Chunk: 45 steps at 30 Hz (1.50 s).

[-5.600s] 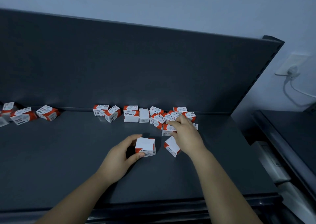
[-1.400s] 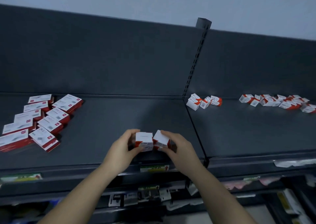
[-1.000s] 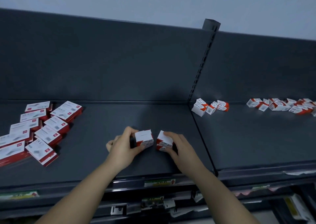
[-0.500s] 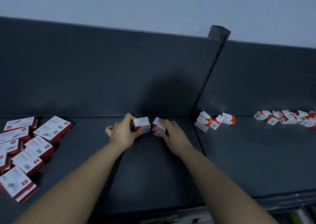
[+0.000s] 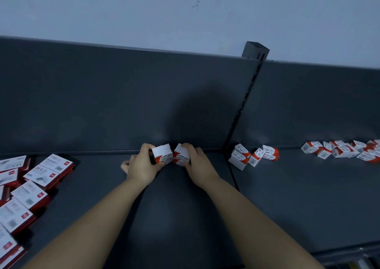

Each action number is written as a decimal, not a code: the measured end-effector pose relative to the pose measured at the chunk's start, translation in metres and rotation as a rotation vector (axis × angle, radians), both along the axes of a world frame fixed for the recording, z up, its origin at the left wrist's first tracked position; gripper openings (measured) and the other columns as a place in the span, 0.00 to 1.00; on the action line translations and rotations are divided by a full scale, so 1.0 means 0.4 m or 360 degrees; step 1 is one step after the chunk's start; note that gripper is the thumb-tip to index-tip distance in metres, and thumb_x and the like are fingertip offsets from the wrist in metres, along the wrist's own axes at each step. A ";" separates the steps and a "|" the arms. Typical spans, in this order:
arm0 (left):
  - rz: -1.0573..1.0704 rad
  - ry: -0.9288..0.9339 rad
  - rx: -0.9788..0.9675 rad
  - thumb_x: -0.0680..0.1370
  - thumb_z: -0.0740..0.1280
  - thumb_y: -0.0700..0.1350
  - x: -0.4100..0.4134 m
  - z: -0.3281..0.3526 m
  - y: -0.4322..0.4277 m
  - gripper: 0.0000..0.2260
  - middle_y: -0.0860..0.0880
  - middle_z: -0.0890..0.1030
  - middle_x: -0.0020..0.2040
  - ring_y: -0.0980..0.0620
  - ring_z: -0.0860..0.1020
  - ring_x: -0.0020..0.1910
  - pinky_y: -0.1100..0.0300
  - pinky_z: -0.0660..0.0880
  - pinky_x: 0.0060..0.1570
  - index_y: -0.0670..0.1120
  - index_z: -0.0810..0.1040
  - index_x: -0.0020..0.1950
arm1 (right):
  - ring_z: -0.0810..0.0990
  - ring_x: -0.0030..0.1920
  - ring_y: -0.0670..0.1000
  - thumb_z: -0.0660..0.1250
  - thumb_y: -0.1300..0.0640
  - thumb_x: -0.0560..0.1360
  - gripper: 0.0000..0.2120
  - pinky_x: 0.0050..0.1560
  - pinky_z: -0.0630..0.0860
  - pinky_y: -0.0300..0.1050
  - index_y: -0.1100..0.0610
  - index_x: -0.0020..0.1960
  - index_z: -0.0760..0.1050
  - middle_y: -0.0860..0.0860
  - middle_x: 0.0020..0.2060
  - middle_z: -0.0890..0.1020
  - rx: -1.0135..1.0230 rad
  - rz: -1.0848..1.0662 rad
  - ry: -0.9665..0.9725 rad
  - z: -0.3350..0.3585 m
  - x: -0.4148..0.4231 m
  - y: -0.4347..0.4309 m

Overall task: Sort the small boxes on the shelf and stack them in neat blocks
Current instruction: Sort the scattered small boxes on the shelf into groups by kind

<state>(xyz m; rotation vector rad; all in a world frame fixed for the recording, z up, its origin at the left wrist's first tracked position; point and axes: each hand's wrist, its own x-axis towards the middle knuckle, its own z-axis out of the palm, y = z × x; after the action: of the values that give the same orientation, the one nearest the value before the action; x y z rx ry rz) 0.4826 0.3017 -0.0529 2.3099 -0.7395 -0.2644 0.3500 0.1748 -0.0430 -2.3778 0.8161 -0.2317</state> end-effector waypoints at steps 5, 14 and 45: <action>-0.0033 0.0079 0.0006 0.69 0.75 0.58 -0.011 0.009 0.008 0.31 0.57 0.76 0.55 0.48 0.72 0.61 0.52 0.59 0.56 0.52 0.66 0.66 | 0.69 0.67 0.56 0.68 0.59 0.77 0.39 0.68 0.69 0.50 0.42 0.77 0.49 0.57 0.68 0.66 0.0060 0.0039 0.0051 0.016 -0.022 0.011; -0.0233 -0.0049 -0.0055 0.76 0.68 0.51 -0.025 0.048 0.072 0.33 0.48 0.66 0.75 0.47 0.62 0.75 0.48 0.58 0.73 0.45 0.59 0.77 | 0.56 0.77 0.55 0.65 0.59 0.78 0.37 0.76 0.55 0.46 0.55 0.79 0.47 0.54 0.78 0.54 -0.0107 -0.0015 0.0178 0.031 -0.102 0.043; -0.0822 -0.0279 0.0238 0.79 0.61 0.44 -0.311 0.141 0.041 0.32 0.47 0.51 0.80 0.48 0.46 0.79 0.52 0.49 0.77 0.45 0.49 0.79 | 0.46 0.79 0.53 0.55 0.45 0.82 0.33 0.77 0.44 0.52 0.58 0.80 0.45 0.53 0.80 0.48 -0.0329 -0.0138 0.0476 0.060 -0.397 0.047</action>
<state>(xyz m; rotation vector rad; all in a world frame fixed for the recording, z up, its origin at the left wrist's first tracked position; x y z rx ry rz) 0.3583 0.3183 0.0034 2.2624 -1.4489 -0.3590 0.1914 0.1936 -0.0189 -2.6127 1.0803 0.0080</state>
